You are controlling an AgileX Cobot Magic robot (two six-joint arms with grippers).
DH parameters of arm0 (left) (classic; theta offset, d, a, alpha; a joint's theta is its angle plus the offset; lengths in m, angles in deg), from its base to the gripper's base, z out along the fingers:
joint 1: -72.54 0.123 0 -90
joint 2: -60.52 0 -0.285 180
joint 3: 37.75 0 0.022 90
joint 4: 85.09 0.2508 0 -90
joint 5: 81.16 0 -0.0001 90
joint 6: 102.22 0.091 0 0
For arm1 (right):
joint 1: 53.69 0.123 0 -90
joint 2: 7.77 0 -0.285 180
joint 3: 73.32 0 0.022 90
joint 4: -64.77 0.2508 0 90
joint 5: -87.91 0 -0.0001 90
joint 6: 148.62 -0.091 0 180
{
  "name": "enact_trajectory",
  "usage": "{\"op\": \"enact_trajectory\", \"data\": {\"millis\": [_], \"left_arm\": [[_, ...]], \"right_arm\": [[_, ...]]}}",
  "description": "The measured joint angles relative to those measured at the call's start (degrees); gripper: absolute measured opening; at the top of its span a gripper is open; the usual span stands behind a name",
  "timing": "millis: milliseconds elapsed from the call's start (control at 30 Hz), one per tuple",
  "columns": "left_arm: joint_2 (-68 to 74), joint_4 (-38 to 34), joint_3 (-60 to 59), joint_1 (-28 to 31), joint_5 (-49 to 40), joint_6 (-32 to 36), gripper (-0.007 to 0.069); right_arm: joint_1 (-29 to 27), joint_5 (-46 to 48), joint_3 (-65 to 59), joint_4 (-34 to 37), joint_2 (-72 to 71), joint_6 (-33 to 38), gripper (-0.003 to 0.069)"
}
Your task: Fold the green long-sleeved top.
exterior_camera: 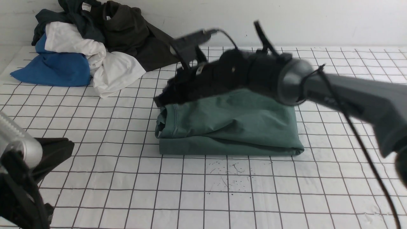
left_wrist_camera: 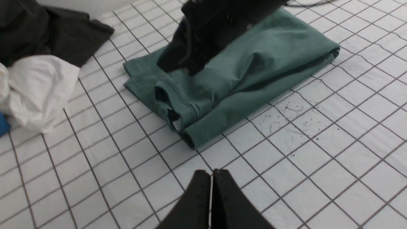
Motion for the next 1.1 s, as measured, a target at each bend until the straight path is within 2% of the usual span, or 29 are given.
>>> {"op": "enact_trajectory", "data": {"millis": [67, 100, 167, 200, 267, 300, 400, 467, 600, 667, 767, 800, 833, 867, 900, 1000, 1100], "left_arm": [[-1.78, 0.38, -2.17, 0.0, 2.48, 1.17, -0.0007], [-3.66, 1.4, -4.43, 0.0, 5.52, 2.32, -0.0007], [-5.65, 3.16, -6.83, 0.0, 9.17, 3.03, -0.0007], [-6.89, 4.27, -7.99, 0.0, 11.07, 3.34, -0.0007], [-7.89, 5.17, -9.28, 0.0, 13.24, 3.54, -0.0007], [-8.99, 5.81, -10.21, 0.0, 14.97, 3.79, -0.0007], [-10.83, 6.1, -11.07, 0.0, 16.92, 3.79, -0.0007], [-11.71, 6.12, -11.07, 0.0, 17.18, 3.79, -0.0007], [-12.37, 6.12, -11.07, 0.0, 17.32, 3.81, -0.0007], [-12.37, 6.12, -11.07, 0.0, 17.32, 3.85, -0.0007], [-12.37, 6.12, -11.07, 0.0, 17.32, 3.85, -0.0007], [-12.37, 6.12, -11.07, 0.0, 17.32, 3.85, -0.0007], [-12.37, 6.12, -11.07, 0.0, 17.32, 3.85, -0.0007], [-12.37, 6.12, -11.07, 0.0, 17.32, 3.85, -0.0007], [-12.37, 6.12, -11.07, 0.0, 17.32, 3.8, -0.0007], [-12.37, 6.12, -11.07, 0.0, 17.32, 3.8, -0.0007], [-12.37, 6.12, -11.07, 0.0, 17.32, 3.8, -0.0007]], "right_arm": [[0.0, 4.71, 2.52, -4.81, -4.16, 0.95, -0.0014], [0.0, 10.3, 5.14, -10.92, -9.0, 0.96, -0.0014], [-0.13, 15.32, 6.75, -15.89, -12.81, 0.1, -0.0014], [-0.57, 19.01, 7.32, -20.47, -16.57, -1.63, -0.0014], [-1.25, 22.36, 7.39, -23.84, -19.59, -3.18, -0.0014], [-2.94, 25.27, 6.79, -28.44, -23.52, -5.94, -0.0014], [-7.17, 24.98, 3.56, -34.61, -30.27, -11.3, -0.0014], [-9.7, 22.77, 0.03, -36.11, -35.58, -14.72, -0.0014], [-12.98, 13.6, -11.66, -36.37, -46.69, -19.31, -0.0014], [-13.64, 6.06, -20.01, -36.37, -52.95, -21.09, -0.0014], [-13.85, -11.61, -37.39, -36.46, -64.16, -23.01, -0.0014], [-13.85, -12.83, -38.53, -36.52, -64.81, -23.11, -0.0014], [-13.85, -23.49, -48.5, -36.9, -70.48, -23.37, -0.0014], [-13.85, -24.63, -48.5, -36.9, -70.48, -23.37, -0.0014], [-13.85, -32.85, -57.83, -37.23, -75.28, -23.58, -0.0014], [-13.85, -42.39, -70.27, -37.45, -80.96, -24.47, -0.0014], [-13.85, -45.67, -80.62, -37.03, -84.38, -27.1, -0.0014]]}}
